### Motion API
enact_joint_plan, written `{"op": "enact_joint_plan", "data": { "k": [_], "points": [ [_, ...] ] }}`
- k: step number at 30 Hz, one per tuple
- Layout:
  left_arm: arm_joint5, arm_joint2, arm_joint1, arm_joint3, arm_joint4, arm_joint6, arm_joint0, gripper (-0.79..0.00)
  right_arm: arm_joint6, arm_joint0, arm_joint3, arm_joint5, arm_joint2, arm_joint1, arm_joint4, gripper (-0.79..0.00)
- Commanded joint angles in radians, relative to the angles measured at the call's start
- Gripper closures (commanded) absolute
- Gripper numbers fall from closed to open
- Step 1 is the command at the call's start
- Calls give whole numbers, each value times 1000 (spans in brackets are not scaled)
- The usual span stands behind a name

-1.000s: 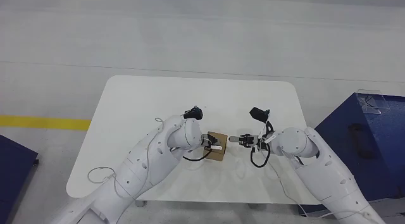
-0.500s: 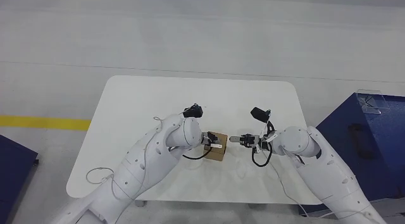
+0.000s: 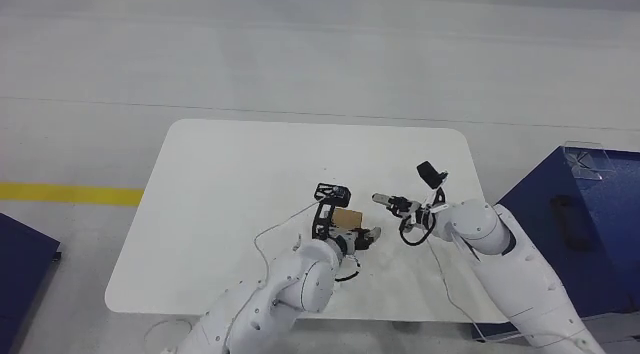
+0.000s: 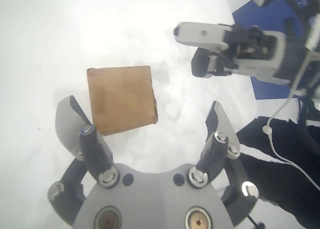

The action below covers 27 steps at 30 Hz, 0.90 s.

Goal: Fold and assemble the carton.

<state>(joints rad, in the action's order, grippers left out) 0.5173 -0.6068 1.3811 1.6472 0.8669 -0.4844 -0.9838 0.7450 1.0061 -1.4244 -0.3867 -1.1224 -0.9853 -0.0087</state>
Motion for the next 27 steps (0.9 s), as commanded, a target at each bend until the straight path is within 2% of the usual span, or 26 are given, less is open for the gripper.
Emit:
{"op": "enact_joint_plan", "data": {
  "k": [1, 3, 6, 8, 14, 16, 18, 22, 27],
  "points": [
    [21, 25, -20, 80, 201, 140, -115, -785, -16, 10, 1, 2, -6, -3, 33, -785],
    [44, 41, -33, 114, 320, 208, -183, -785, -38, 20, -1, 2, -9, -8, 64, -785],
    [75, 53, -44, 108, 497, 279, -230, -785, -39, 24, -5, 4, -6, -11, 80, -785],
    [80, 61, -43, 82, 574, 282, -237, -785, -39, 24, -5, 4, -6, -11, 80, -785],
    [80, 61, -43, 82, 574, 282, -237, -785, -52, 35, -9, 7, -4, -11, 76, -785],
    [98, 60, -44, 56, 645, 343, -244, -785, -67, 42, -13, -1, -10, -12, 81, -785],
    [129, 79, -36, 10, 699, 376, -260, -785, -85, 50, -13, -4, -18, -13, 83, -785],
    [140, 86, -7, -90, 673, 463, -247, -785, -90, 63, -11, -11, -31, -13, 98, -785],
    [91, 76, 35, -206, 550, 546, -212, -785, -89, 63, -11, -13, -32, -13, 96, -785]
  ]
}}
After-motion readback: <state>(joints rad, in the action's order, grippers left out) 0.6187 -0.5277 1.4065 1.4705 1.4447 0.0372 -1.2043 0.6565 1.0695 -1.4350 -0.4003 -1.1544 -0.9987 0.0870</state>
